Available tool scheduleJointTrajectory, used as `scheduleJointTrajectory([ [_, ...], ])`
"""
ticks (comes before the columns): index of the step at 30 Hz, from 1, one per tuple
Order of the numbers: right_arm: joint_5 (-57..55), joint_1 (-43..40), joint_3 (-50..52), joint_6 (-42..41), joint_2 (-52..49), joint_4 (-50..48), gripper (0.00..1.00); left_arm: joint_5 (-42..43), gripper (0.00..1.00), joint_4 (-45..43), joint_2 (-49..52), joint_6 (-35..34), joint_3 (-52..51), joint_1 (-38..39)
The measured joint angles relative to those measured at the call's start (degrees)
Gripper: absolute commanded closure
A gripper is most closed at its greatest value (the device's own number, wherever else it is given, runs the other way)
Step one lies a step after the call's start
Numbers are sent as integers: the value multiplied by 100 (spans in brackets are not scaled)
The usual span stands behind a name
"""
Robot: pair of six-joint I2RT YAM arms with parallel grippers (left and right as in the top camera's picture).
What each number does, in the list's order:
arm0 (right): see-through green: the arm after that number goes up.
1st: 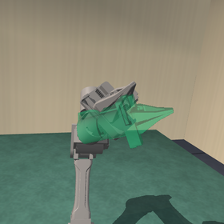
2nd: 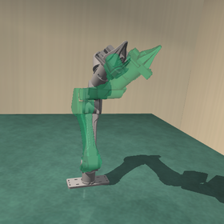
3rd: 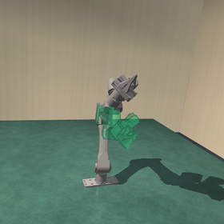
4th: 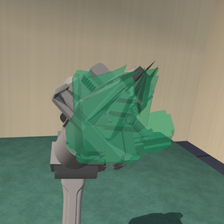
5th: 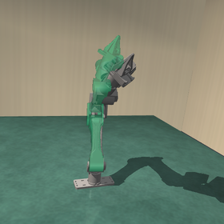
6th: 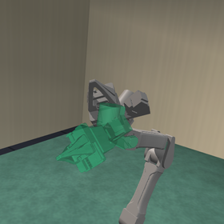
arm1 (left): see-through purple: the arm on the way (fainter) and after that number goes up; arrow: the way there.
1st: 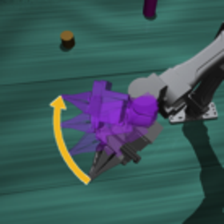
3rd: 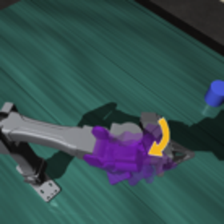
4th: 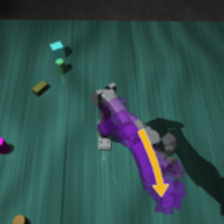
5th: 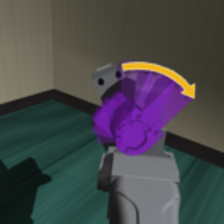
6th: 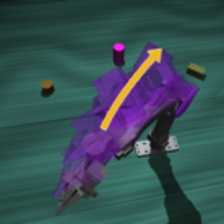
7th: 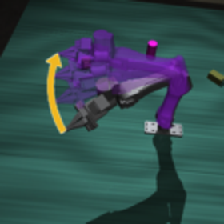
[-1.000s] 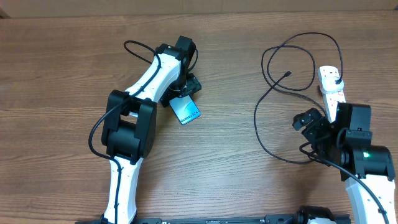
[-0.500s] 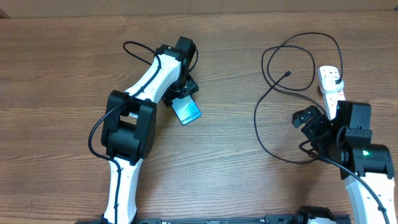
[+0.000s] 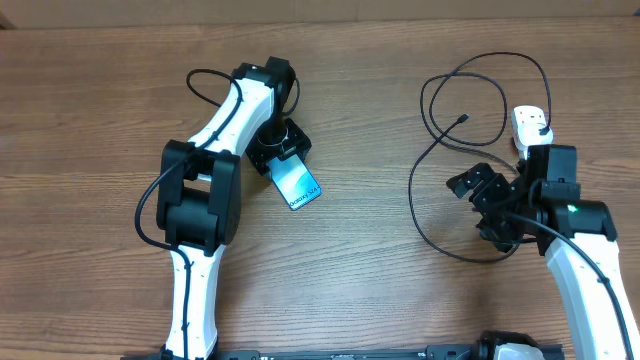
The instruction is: Plug charger to phone and switch on socket
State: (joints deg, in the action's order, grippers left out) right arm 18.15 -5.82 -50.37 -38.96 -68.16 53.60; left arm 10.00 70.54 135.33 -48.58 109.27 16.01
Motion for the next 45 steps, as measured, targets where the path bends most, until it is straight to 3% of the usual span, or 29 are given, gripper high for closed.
scheduleJointTrajectory([
  [5,138,192,0,-2,-299,-7,0,57,42,114,90,98,184,-33],
  [21,264,844,4,-157,-402,-461,0,59,43,916,142,120,1314,-37],
  [25,562,1161,192,-236,-402,-1399,0,103,43,1139,142,122,1532,-37],
  [34,1150,2514,1744,-1250,-413,-5001,0,444,43,1370,142,122,1679,-37],
  [45,-380,3751,1982,-2146,-553,-6054,0,940,42,1471,142,122,1679,-37],
])
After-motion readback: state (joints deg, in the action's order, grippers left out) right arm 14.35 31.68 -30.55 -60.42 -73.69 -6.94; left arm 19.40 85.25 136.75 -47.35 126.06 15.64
